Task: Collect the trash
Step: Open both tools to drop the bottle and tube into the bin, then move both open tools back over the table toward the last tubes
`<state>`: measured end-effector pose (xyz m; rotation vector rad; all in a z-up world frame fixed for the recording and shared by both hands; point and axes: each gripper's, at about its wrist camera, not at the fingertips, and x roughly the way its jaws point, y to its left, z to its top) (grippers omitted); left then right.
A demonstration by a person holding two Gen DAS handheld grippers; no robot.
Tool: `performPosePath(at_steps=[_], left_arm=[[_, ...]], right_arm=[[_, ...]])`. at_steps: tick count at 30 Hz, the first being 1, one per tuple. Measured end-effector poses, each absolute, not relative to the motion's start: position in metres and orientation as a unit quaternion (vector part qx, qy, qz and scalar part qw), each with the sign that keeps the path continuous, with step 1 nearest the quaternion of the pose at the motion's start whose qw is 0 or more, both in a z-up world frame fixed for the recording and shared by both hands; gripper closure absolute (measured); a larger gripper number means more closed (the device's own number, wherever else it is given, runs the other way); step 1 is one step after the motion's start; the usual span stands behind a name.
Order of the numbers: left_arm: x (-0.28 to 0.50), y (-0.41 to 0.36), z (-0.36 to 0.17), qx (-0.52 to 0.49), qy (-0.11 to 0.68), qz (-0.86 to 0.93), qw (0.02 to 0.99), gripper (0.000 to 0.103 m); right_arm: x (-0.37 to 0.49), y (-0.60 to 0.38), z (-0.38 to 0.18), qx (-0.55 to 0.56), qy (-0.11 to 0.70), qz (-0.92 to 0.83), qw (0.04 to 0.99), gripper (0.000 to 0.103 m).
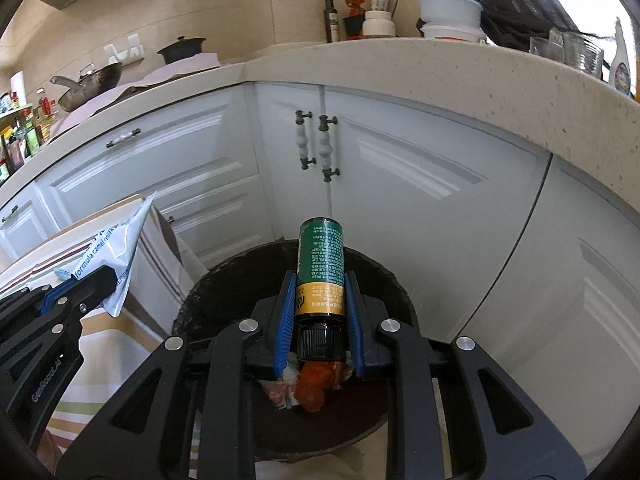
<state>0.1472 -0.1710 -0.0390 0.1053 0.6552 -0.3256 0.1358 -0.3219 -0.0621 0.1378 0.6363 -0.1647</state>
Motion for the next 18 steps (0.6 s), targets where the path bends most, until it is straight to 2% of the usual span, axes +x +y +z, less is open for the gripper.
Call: performPosePath(at_steps=[5,7,9,11,18], left_arm=[[0.156,-0.185,-0.046,0.063,0.325,-0.165,0.929,0.091],[0.160,-0.191,-0.050,0.068,0.330,-0.167,0.927,0.085],[0.164,-0.196,-0.054,0.072,0.334,-0.167,0.925,0.069],[0.166,-0.198,-0.056,0.070,0.339,-0.168,0.923,0.062],[0.167,-0.197,-0.057,0.071,0.340,-0.163,0.924,0.056]], right_arm=[[0.146,-0.332,-0.070,0.072,0.317,-0.087,0.942,0.080],[0.151,-0.334,-0.074,0.074,0.319,-0.089,0.941,0.079],[0.156,-0.337,-0.079,0.076,0.323,-0.092,0.939,0.075],[0.159,-0.337,-0.082,0.077,0.326,-0.094,0.938,0.069],[0.161,-0.336,-0.084,0.075,0.326,-0.096,0.938,0.069]])
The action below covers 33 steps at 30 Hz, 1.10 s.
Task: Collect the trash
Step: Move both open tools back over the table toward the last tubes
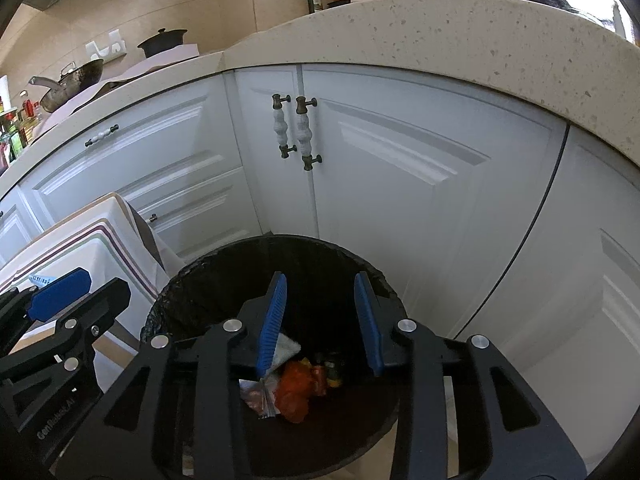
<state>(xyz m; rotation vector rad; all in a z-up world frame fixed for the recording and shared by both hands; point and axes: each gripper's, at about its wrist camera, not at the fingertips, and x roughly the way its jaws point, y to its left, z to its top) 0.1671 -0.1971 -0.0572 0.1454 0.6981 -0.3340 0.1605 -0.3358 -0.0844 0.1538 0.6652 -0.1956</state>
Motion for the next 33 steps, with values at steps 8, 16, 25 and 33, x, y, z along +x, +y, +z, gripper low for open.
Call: performPosePath(at_steps=[8,16,25,33], left_arm=[[0.159,-0.168,-0.048,0.059,0.335,-0.141,0.930,0.049],[0.153,-0.106,-0.042,0.038,0.341,-0.082,0.936,0.045],[0.148,-0.014,-0.047,0.009,0.354,0.012,0.935,0.042],[0.140,0.054,-0.051,-0.011,0.356,0.078,0.931,0.042]], right_arm=[[0.158,-0.320,-0.072,0.069,0.316,-0.069,0.944,0.068],[0.167,-0.265,-0.055,0.053,0.309,-0.004,0.950,0.067],[0.180,-0.186,-0.054,0.023,0.322,0.076,0.943,0.067],[0.195,-0.122,-0.061,-0.007,0.345,0.128,0.930,0.067]])
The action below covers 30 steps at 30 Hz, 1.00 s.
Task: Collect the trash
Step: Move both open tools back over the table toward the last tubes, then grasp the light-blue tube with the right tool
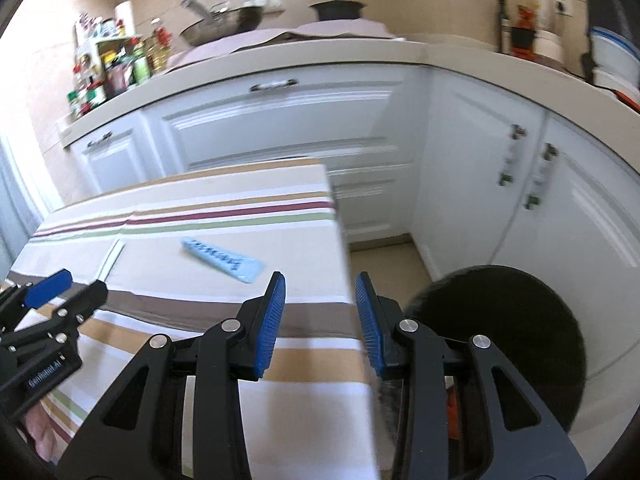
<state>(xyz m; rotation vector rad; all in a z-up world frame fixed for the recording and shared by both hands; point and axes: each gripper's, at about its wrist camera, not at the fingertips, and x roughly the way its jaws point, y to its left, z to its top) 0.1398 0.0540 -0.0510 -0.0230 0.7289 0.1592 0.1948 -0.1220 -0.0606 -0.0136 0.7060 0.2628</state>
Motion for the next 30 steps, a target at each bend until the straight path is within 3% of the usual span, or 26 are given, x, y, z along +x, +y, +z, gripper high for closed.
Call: performPosePath(at_steps=[9,13,21,25,30], left_arm=[[0.132,0.115,-0.061,-0.032,0.364,0.131,0.922,0.041],[0.131,0.140,-0.064,-0.042,0.366,0.151,0.917,0.041],[0.132,0.173,-0.066,-0.062,0.365,0.176,0.912,0.039],[0.133,0.179,-0.069,-0.068,0.369,0.178,0.910,0.039],[0.134,0.179,-0.072,-0.071,0.373,0.174,0.909,0.039]], right_arm=[[0.214,-0.071,-0.070,-0.034,0.370,0.165,0.914,0.067],[0.219,-0.051,-0.075,-0.052,0.378,0.174,0.908,0.058],[0.244,-0.019,-0.087,-0.087,0.405,0.185,0.891,0.057],[0.257,-0.012,-0.091,-0.101,0.414,0.183,0.886,0.048],[0.266,-0.011,-0.098,-0.108,0.428,0.183,0.879,0.047]])
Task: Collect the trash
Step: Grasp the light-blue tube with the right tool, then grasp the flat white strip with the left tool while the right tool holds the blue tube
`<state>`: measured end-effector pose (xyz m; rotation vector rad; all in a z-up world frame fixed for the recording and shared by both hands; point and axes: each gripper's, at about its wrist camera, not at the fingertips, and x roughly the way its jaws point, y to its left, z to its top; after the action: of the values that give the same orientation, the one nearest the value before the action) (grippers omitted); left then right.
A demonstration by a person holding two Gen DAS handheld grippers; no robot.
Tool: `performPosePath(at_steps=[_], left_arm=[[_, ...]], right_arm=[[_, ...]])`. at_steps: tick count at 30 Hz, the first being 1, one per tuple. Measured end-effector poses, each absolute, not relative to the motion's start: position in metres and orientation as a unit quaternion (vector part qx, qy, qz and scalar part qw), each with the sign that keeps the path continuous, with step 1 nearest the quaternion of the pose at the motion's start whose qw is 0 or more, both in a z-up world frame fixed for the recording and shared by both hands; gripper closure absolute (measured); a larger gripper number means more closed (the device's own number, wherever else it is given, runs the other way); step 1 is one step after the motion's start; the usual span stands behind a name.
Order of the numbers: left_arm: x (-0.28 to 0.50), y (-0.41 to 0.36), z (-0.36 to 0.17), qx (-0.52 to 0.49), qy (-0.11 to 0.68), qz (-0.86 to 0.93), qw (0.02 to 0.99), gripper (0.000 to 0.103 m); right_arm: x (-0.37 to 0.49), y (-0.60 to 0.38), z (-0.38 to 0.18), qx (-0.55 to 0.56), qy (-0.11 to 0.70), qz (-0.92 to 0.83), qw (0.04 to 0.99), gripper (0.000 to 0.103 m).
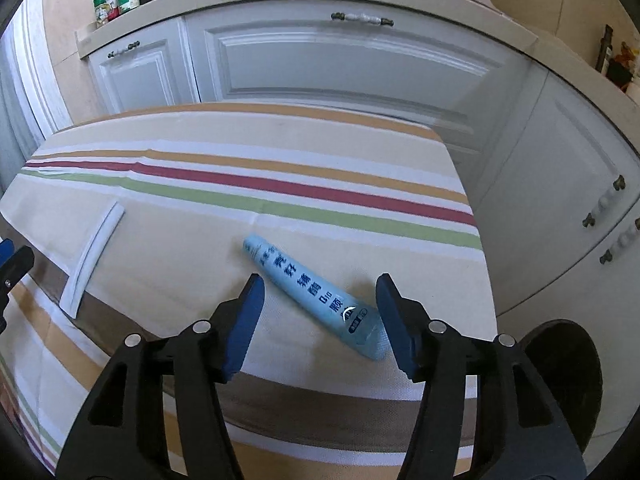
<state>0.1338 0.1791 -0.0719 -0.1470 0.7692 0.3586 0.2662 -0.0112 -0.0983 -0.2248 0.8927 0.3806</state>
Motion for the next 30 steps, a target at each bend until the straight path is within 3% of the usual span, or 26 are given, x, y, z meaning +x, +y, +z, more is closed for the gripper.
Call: performPosePath(at_steps=[2,5,8,15,30], left_arm=[[0.134,0.178,-0.072,-0.071,0.374,0.172,0.909,0.039],[0.135,0.176,-0.073,-0.070,0.375,0.170,0.909,0.039],[0.134,0.175,-0.073,-0.068,0.375,0.168,0.909,0.039],[0.134,0.167,-0.072,-0.065,0.376,0.160,0.910,0.039],[0.163,0.132,-0.082,-0.042,0.408,0.112,0.905,0.039]], right_arm=[[0.267,-0.014,-0.099,-0.103,0.431,0.185,0.877,0.051],[0.264,-0.014,-0.098,-0.105,0.429,0.182,0.879,0.073],[0.260,-0.013,-0.097,-0.112,0.427,0.185,0.878,0.082],[0.248,-0.013,-0.098,-0.112,0.422,0.189,0.880,0.089],[0.220,-0.048,-0.091,-0.053,0.414,0.168,0.893,0.090]])
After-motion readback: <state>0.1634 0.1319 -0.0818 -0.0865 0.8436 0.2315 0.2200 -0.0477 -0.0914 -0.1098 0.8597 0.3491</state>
